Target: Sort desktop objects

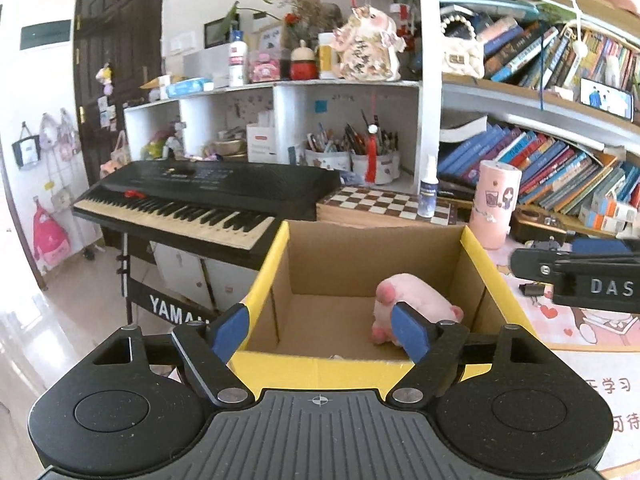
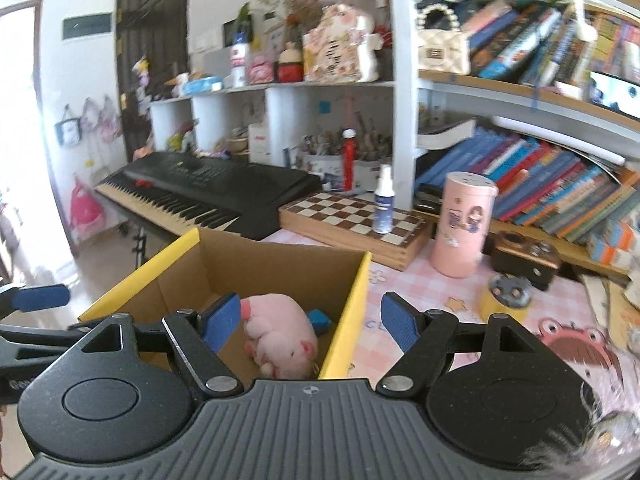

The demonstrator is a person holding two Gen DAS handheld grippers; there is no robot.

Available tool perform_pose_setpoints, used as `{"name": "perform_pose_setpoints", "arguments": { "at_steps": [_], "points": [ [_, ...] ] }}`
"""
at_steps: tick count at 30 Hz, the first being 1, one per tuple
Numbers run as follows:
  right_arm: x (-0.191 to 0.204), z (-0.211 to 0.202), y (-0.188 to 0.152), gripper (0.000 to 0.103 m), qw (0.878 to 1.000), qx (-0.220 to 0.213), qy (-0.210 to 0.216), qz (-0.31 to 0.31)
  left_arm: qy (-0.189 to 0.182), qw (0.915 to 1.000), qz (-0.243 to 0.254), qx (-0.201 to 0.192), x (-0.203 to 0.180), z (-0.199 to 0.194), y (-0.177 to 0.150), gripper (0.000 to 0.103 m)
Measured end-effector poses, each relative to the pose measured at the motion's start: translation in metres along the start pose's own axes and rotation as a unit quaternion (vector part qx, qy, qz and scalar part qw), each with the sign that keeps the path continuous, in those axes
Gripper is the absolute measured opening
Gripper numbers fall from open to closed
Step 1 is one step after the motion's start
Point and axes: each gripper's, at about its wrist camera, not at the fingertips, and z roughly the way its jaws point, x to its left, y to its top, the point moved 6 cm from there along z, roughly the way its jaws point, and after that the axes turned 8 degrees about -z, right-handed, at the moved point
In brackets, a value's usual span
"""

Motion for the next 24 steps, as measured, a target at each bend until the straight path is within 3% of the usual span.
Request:
{"name": "perform_pose_setpoints", "arguments": {
  "at_steps": [16,24],
  "points": [
    [0.033,-0.075,-0.058,0.077,0.995,0.014,-0.065,0.075,-0.016,0.9997,0.015,0.009,0.029,-0.059,-0.036,0.083],
    [0.063,-0.098,-0.085,0.077,0.994,0.036,-0.073,0.07,-0.025,0.9992,0.025,0.019,0.041,-0.078,-0.054,0.084]
  ]
}}
